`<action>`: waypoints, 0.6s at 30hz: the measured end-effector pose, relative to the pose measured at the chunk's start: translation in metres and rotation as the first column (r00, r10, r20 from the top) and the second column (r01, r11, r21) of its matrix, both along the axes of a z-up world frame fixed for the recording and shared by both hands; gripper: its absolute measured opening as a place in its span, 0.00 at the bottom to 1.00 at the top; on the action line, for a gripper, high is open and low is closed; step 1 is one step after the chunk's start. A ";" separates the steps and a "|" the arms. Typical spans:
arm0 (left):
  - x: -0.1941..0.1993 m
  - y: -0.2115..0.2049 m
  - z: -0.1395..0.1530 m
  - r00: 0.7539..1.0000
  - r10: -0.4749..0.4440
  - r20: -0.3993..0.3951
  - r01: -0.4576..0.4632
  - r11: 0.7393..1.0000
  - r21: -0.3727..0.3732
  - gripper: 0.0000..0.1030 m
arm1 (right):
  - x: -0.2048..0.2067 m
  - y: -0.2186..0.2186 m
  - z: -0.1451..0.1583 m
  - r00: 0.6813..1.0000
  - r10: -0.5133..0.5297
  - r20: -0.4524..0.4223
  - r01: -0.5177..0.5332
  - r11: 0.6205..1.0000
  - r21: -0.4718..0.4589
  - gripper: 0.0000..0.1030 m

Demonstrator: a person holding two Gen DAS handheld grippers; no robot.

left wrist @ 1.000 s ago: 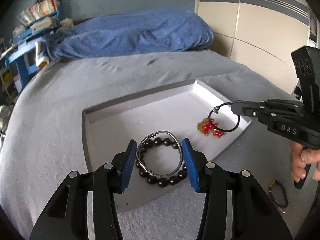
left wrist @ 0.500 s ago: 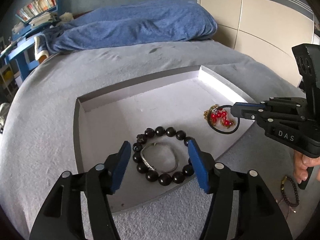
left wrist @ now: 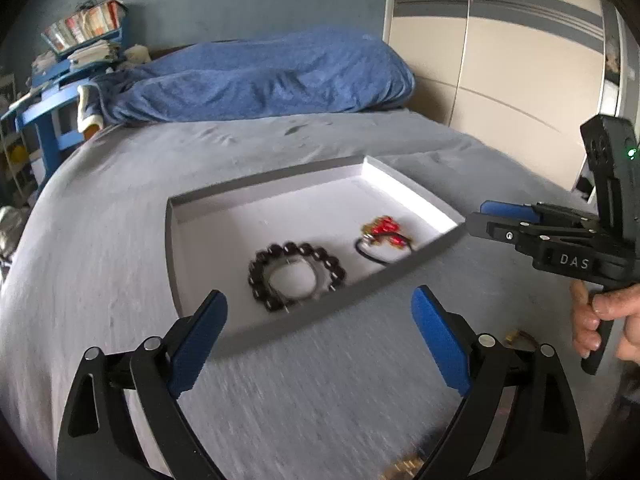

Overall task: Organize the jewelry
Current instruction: 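Move both open tools back to the jewelry pile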

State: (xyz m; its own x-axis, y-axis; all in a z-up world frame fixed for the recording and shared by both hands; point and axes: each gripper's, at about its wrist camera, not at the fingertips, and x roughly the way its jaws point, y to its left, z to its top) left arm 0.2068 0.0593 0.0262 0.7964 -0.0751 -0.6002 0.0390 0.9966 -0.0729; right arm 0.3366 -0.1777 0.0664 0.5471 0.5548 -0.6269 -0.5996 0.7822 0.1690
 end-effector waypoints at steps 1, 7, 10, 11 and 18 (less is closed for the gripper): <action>-0.005 -0.001 0.000 1.000 0.001 0.003 -0.001 1.000 -0.006 0.90 | -0.004 -0.005 0.000 1.000 -0.008 0.002 0.008 1.000 0.002 0.48; -0.041 -0.011 -0.007 1.000 -0.002 0.011 0.002 0.999 -0.043 0.91 | -0.036 -0.036 0.001 0.999 -0.047 0.012 0.047 0.999 0.010 0.69; -0.053 -0.012 -0.011 1.000 0.003 0.014 -0.002 0.998 -0.062 0.91 | -0.050 -0.048 -0.002 0.998 -0.066 0.012 0.066 0.998 0.012 0.73; -0.059 -0.012 -0.013 1.000 0.004 0.017 -0.003 0.997 -0.073 0.91 | -0.055 -0.052 -0.003 0.997 -0.070 0.012 0.070 0.997 0.013 0.75; -0.085 -0.011 -0.019 0.999 0.028 0.028 -0.024 0.994 -0.107 0.92 | -0.091 -0.070 -0.013 0.995 -0.097 0.025 0.097 0.995 0.011 0.83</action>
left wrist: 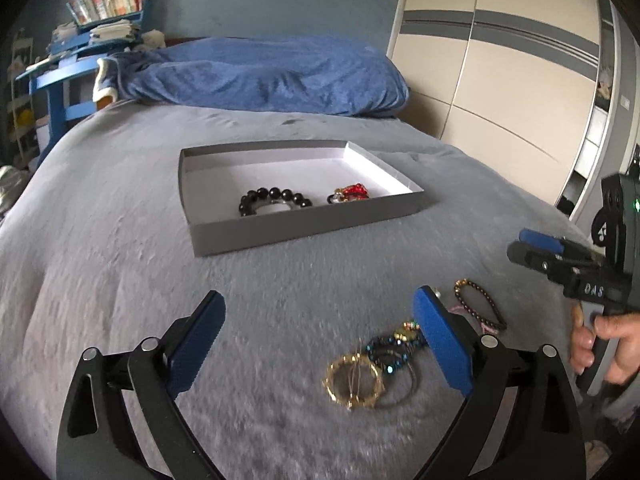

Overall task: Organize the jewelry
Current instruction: 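Move both open tools back to the jewelry pile, then grasp the dark red bead bracelet with gold charm with the right tool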

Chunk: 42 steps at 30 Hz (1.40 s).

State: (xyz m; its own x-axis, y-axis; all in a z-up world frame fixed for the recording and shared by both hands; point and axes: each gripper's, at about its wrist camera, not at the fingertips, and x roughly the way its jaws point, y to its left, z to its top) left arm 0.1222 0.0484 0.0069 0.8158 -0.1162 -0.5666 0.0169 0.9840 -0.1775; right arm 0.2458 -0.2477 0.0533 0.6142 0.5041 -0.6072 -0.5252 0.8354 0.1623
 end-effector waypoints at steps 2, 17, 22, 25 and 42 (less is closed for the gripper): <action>-0.006 0.000 -0.001 1.000 0.003 0.001 -0.003 1.000 -0.004 0.92 | -0.008 -0.003 -0.004 1.000 -0.005 -0.003 0.005 1.000 -0.001 0.84; -0.023 0.003 -0.014 0.999 0.044 -0.025 -0.045 0.998 -0.049 0.93 | -0.054 -0.018 -0.038 0.997 -0.039 -0.068 0.039 0.999 0.000 0.84; -0.023 0.002 -0.014 0.999 0.046 -0.027 -0.047 0.998 -0.042 0.93 | -0.057 -0.021 -0.042 0.996 -0.049 -0.076 0.049 0.999 0.001 0.84; -0.024 0.003 -0.015 0.998 0.052 -0.031 -0.053 0.997 -0.052 0.93 | -0.056 -0.020 -0.042 0.996 -0.048 -0.074 0.048 0.999 -0.005 0.84; -0.027 -0.013 -0.011 1.000 -0.004 -0.001 0.004 1.000 0.007 0.92 | -0.040 -0.012 -0.042 0.995 -0.051 -0.090 0.046 0.998 -0.051 0.83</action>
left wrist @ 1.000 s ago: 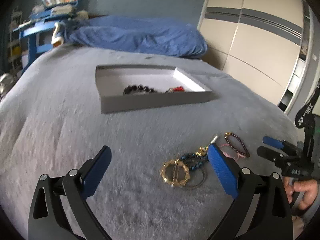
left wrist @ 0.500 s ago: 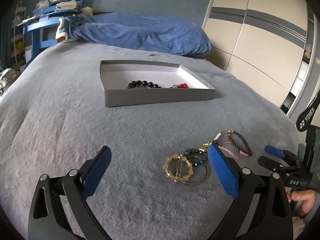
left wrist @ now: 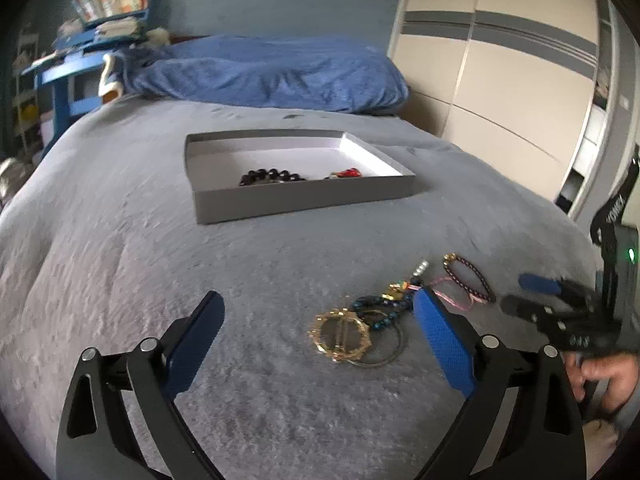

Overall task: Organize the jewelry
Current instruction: 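Grasp the dark red bead bracelet with gold charm with the right tool, then grasp the pink cord bracelet with the left tool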

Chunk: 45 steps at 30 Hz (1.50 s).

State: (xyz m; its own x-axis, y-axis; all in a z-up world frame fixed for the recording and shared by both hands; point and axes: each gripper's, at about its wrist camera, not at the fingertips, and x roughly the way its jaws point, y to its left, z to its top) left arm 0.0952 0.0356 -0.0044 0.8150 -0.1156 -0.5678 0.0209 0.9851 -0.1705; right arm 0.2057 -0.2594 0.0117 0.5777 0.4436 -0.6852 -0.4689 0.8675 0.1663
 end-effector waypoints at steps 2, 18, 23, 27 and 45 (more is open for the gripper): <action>0.001 -0.004 0.001 1.000 -0.015 -0.001 0.015 1.000 0.018 0.92 | 0.005 0.003 0.001 1.000 0.005 -0.006 -0.005 1.000 -0.003 0.82; 0.006 -0.023 -0.001 0.992 -0.122 -0.033 0.124 0.990 0.069 0.91 | 0.044 0.036 -0.007 0.996 0.039 -0.078 -0.049 0.991 -0.126 0.12; 0.013 -0.048 0.000 0.973 -0.221 -0.066 0.228 0.963 0.143 0.91 | 0.050 0.029 -0.006 0.997 0.031 -0.071 -0.040 0.992 -0.119 0.06; 0.022 -0.069 0.000 0.958 -0.270 -0.093 0.285 0.931 0.230 0.88 | 0.055 0.019 -0.008 0.997 -0.006 -0.071 -0.001 0.996 -0.091 0.06; 0.066 -0.111 -0.014 0.908 -0.373 -0.191 0.419 0.795 0.439 0.17 | 0.056 0.008 -0.011 0.994 -0.024 -0.106 0.024 1.000 0.000 0.06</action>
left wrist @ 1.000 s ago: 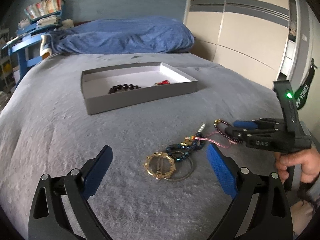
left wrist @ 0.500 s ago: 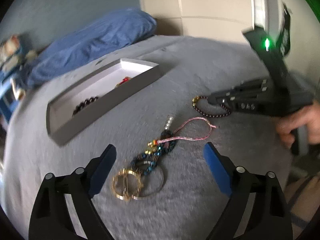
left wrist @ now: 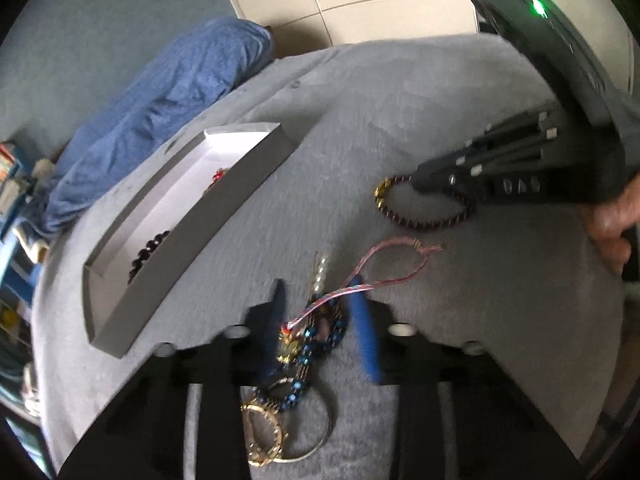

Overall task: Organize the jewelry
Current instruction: 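Grasp the pink cord bracelet with the left tool, then carry the pink cord bracelet and red bead bracelet in both tools over the box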

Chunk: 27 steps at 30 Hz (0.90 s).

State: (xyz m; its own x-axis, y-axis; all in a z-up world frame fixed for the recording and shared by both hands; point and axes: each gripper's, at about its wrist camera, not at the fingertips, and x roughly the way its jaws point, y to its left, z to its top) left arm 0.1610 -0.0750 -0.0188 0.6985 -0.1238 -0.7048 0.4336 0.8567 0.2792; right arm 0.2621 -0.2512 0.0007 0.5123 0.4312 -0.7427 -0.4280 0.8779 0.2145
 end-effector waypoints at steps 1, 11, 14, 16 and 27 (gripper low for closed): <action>0.002 0.002 0.003 1.000 0.001 -0.004 -0.002 1.000 -0.031 0.13 | 0.000 -0.001 0.000 1.000 -0.001 0.000 0.001 1.000 0.002 0.06; 0.010 0.048 0.044 0.991 0.132 0.004 -0.121 0.915 -0.386 0.03 | -0.001 -0.002 -0.001 1.000 -0.001 -0.001 0.001 1.000 0.009 0.06; 0.011 0.064 0.057 0.987 0.163 0.001 -0.144 0.877 -0.458 0.03 | -0.001 -0.001 -0.001 1.000 -0.001 0.000 0.001 1.000 0.009 0.06; 0.010 0.073 0.065 0.984 0.177 0.001 -0.154 0.856 -0.493 0.03 | -0.001 -0.001 -0.001 1.000 0.000 -0.001 0.000 1.000 0.010 0.06; 0.006 0.105 0.084 0.973 0.229 0.011 -0.188 0.823 -0.536 0.03 | -0.007 -0.006 0.005 1.000 0.017 0.019 -0.018 0.998 0.058 0.06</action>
